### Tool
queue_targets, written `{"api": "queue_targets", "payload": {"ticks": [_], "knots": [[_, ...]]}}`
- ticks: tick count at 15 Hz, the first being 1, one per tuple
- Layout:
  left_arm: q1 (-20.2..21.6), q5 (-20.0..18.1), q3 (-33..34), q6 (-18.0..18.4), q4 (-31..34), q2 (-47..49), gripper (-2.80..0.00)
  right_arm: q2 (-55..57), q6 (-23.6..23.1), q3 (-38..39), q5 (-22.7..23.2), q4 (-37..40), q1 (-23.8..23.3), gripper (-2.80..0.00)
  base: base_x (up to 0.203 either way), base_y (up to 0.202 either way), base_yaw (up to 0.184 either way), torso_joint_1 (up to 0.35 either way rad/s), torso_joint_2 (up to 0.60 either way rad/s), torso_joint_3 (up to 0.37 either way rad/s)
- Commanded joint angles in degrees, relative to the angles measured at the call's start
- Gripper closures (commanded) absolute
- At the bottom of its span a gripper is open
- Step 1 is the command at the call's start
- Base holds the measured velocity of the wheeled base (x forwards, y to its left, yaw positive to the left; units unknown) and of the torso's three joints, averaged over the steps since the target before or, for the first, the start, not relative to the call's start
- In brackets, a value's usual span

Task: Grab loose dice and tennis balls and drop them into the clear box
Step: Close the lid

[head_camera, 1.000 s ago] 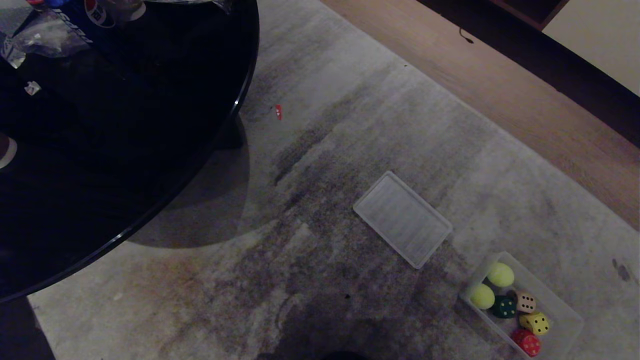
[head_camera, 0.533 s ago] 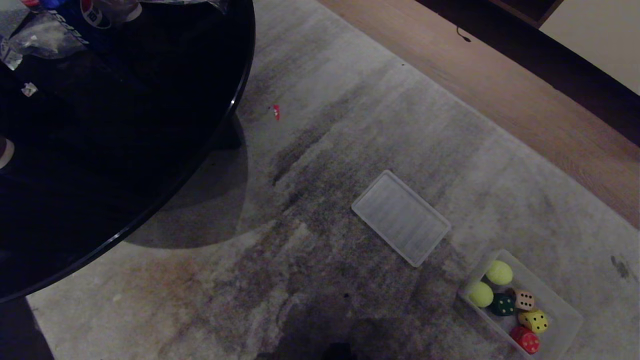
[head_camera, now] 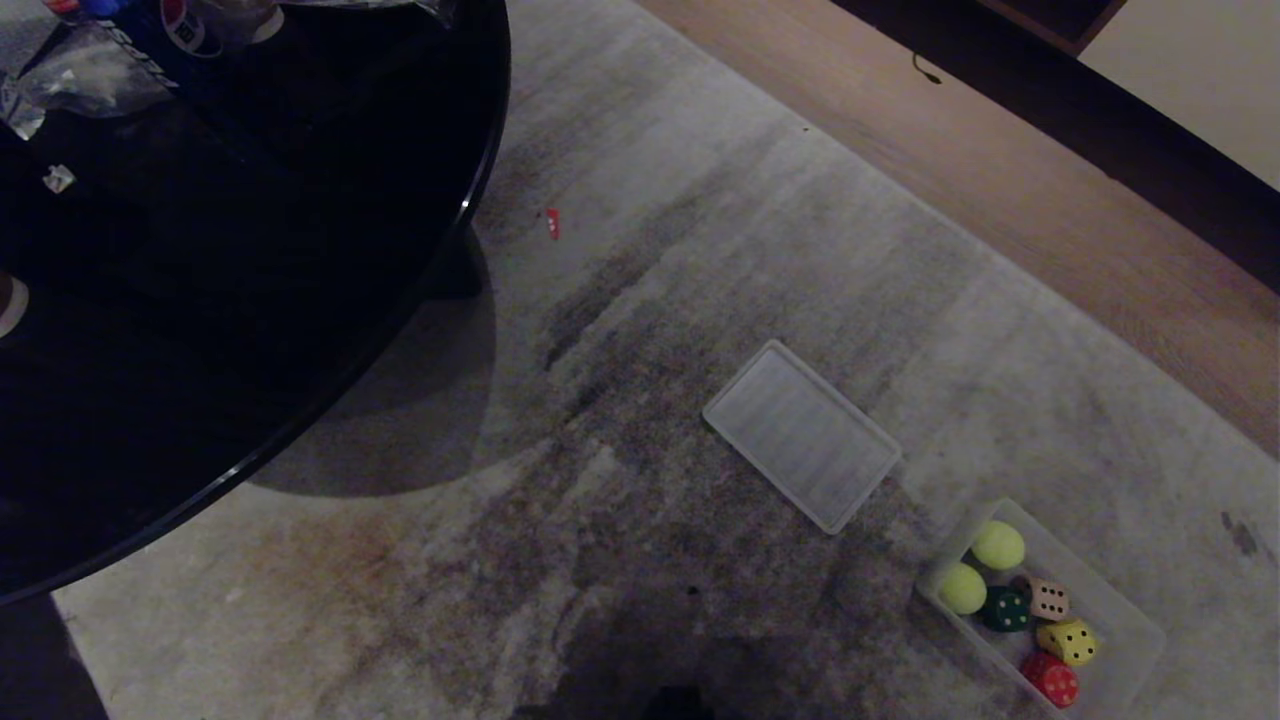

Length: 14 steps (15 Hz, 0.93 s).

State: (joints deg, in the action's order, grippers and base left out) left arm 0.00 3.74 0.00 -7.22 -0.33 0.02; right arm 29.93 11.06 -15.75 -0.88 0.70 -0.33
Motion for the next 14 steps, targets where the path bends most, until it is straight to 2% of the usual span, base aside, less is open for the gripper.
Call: {"api": "queue_targets", "payload": {"ticks": [1,4,6,11,14], "knots": [[0.00,0.04,0.09,-0.08,-0.02,0.06,0.00,25.19,4.15,-4.19,-0.49,-8.00,-0.34,0.00,0.000,0.000,0.000,0.000,0.00,0.000],[0.00,0.04,0.09,-0.08,-0.02,0.06,0.00,47.68,10.59,-7.77,-1.17,-23.21,0.12,0.00,0.000,0.000,0.000,0.000,0.00,0.000],[0.00,0.04,0.09,-0.08,-0.02,0.06,0.00,61.29,15.74,-11.95,-1.45,-30.51,1.03,0.00,0.000,0.000,0.000,0.000,0.00,0.000],[0.00,0.04,0.09,-0.08,-0.02,0.06,0.00,86.54,24.77,-25.20,-1.81,-38.08,2.77,0.00,0.000,0.000,0.000,0.000,0.00,0.000],[0.06,0.04,0.09,-0.08,-0.02,0.06,0.00,95.77,26.84,-30.96,-1.82,-39.28,2.34,0.00,0.000,0.000,0.000,0.000,0.00,0.000]]}}
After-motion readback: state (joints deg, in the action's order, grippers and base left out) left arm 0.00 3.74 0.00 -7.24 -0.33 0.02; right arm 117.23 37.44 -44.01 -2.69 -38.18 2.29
